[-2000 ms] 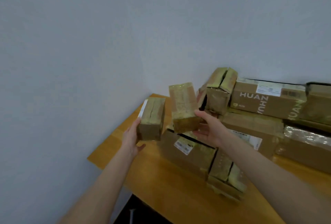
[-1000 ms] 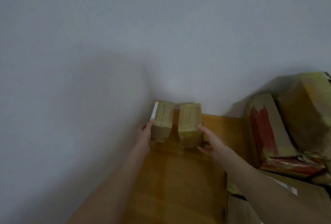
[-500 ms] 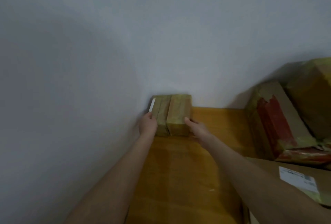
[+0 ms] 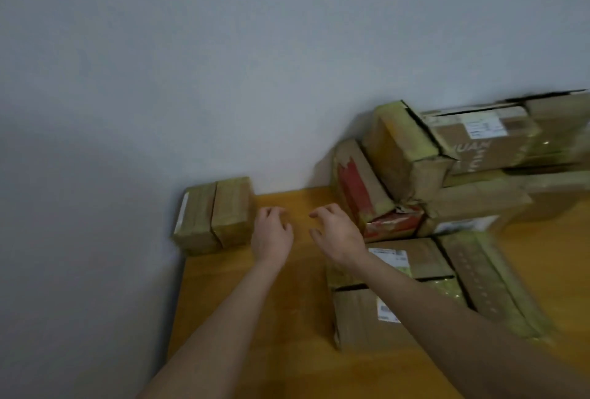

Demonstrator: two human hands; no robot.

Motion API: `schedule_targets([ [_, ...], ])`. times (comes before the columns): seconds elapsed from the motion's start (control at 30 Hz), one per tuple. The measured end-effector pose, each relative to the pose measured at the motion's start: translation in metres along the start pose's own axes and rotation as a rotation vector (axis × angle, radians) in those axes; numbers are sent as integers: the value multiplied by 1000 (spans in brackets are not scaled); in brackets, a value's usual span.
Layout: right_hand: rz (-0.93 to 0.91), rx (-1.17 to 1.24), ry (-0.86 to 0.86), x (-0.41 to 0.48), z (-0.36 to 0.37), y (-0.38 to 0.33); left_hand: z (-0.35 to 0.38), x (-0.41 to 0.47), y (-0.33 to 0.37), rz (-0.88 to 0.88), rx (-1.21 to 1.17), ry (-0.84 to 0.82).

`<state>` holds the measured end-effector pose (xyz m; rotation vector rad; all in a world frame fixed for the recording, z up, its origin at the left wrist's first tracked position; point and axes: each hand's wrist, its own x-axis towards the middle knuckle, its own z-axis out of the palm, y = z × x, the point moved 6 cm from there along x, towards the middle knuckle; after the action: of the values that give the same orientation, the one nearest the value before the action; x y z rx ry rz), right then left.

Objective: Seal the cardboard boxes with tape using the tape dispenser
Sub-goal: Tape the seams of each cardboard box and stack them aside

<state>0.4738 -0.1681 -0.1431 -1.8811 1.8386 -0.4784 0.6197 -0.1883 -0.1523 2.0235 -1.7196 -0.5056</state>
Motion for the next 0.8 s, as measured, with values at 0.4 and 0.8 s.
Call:
schedule_targets([
  [0.4,113,-36,112,-118,-139,201,105,-146,210,283,-86,-8],
  [0.8,356,207,-50,-167,-210,370,201,-191,300,33,45,-176],
])
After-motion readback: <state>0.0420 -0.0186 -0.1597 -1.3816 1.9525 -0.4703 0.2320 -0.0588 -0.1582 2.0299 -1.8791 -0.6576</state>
